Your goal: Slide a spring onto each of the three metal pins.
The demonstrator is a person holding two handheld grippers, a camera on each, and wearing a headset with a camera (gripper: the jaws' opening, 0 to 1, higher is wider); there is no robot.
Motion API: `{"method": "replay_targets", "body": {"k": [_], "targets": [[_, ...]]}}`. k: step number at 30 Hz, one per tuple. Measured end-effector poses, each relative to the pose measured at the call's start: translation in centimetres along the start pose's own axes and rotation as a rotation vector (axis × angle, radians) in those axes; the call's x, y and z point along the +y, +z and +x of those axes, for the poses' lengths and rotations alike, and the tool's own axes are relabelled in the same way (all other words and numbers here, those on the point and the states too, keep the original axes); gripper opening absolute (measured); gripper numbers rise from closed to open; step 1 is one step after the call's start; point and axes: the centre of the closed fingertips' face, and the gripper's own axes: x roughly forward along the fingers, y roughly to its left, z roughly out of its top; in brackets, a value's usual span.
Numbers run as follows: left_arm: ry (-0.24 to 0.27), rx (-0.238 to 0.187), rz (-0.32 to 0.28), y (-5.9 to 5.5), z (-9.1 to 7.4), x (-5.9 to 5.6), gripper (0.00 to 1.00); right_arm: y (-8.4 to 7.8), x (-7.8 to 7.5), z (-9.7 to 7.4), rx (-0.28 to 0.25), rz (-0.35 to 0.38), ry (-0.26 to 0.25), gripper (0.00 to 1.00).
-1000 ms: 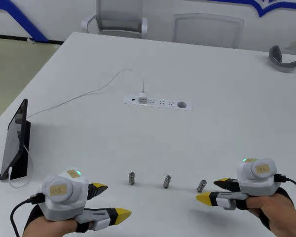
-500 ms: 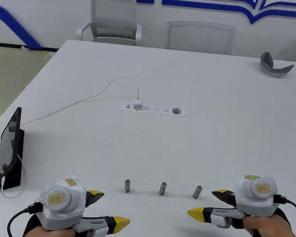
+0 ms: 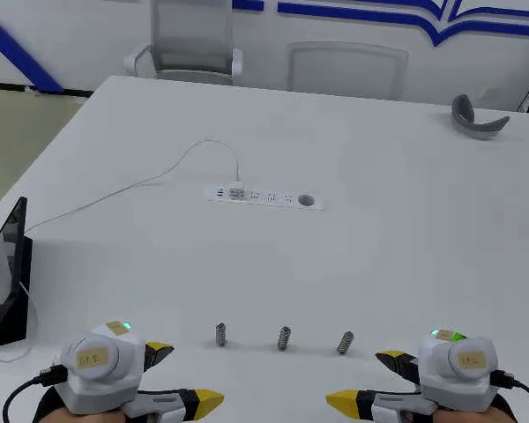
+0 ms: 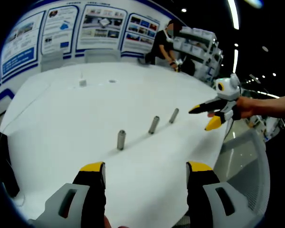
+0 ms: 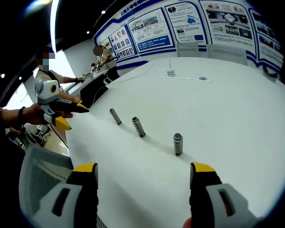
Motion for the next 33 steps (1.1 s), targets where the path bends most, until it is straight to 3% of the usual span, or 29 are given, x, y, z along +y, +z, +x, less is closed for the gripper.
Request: {"method": "replay_targets", "body": {"k": [33], "targets": [[0.005, 0.01, 0.0, -0.6, -0.6, 0.2, 0.72, -1.0, 1.7, -0.1, 0.027, -0.041, 0.022, 0.87]]}}
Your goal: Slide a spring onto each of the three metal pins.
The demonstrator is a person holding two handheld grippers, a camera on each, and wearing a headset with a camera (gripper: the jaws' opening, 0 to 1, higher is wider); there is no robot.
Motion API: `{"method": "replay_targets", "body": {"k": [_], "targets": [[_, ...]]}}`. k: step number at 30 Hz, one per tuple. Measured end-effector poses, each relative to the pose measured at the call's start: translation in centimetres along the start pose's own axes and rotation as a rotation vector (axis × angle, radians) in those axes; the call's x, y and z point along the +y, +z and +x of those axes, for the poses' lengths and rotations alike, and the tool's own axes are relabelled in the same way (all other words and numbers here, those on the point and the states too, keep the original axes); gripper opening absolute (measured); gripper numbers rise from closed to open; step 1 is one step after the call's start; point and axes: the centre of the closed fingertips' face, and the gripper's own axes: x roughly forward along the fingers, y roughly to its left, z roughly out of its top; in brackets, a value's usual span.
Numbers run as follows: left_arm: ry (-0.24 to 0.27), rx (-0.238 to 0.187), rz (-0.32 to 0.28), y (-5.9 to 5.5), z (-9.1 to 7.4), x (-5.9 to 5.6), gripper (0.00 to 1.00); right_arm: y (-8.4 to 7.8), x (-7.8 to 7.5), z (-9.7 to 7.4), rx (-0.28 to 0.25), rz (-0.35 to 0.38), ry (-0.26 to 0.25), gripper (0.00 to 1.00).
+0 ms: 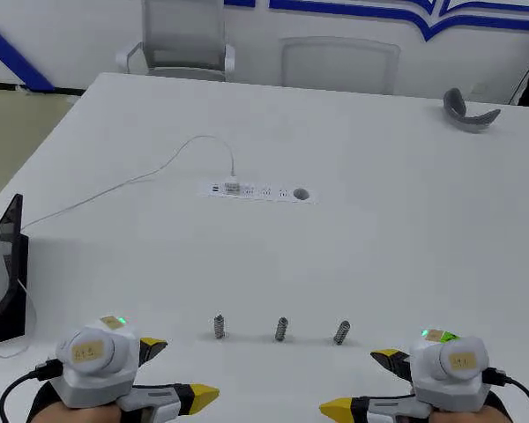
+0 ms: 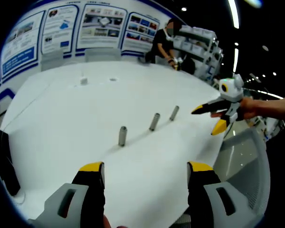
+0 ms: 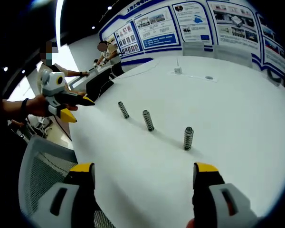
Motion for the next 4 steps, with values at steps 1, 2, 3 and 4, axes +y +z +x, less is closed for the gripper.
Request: {"method": "replay_targets", "body": {"k": [1, 2, 3, 4], "targets": [[0.001, 0.0, 0.0, -0.01, -0.03, 0.01, 0.72, -0.02, 0.01, 0.02, 0.001, 0.0, 0.0, 0.87], [0.002, 0.001, 0.0, -0.05, -0.06, 0.05, 0.72, -0.04, 0.02, 0.03, 0.002, -0.001, 0.0, 0.87], [0.001, 0.001, 0.001, -0.08, -0.08, 0.05, 0.72, -0.03, 0.06, 0.02, 0.001, -0.001, 0.0, 0.87], [0.001, 0.002, 0.001, -0.13, -0.07, 0.11, 0.72, 0.03, 0.1, 0.02, -0.003, -0.004, 0.0, 0.87]]}}
